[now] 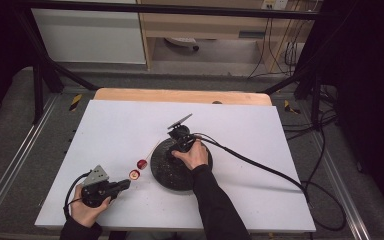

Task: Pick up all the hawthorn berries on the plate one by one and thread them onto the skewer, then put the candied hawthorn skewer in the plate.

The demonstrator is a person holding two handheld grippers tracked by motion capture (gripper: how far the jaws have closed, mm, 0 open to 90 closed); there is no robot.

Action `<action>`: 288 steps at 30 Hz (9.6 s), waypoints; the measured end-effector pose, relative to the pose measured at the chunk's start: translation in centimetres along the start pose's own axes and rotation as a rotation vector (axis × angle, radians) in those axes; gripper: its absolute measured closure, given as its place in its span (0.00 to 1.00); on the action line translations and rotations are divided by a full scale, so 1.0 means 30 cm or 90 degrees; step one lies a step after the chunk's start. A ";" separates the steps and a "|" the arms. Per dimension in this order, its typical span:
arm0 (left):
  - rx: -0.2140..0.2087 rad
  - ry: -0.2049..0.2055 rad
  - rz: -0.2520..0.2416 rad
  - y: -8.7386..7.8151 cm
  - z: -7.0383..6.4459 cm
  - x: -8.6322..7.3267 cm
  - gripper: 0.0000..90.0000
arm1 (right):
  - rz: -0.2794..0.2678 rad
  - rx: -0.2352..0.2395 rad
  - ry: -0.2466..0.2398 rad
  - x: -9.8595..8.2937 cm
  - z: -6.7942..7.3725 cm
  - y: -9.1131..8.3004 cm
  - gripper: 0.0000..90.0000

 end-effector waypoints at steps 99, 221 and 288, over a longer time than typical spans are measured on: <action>-0.007 0.016 -0.047 0.085 -0.164 0.012 0.98 | -0.659 0.039 0.284 -0.171 0.029 -0.262 0.69; -0.010 -0.038 -0.064 0.152 -0.178 0.120 0.98 | -0.478 0.028 0.132 -0.225 0.009 -0.263 0.14; 0.050 0.073 0.199 0.363 -0.210 0.227 0.98 | -0.240 -0.042 -0.057 -0.712 -0.174 -0.348 0.01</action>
Point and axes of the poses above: each handheld gripper's, and its own axes: y roughly forward along the jaws, x roughly out of its top, z roughly to its left, the point moved 6 cm from there along y, roughly forward along the jaws, and after that the axes turned 10 degrees about -y, right-handed, at the moved point
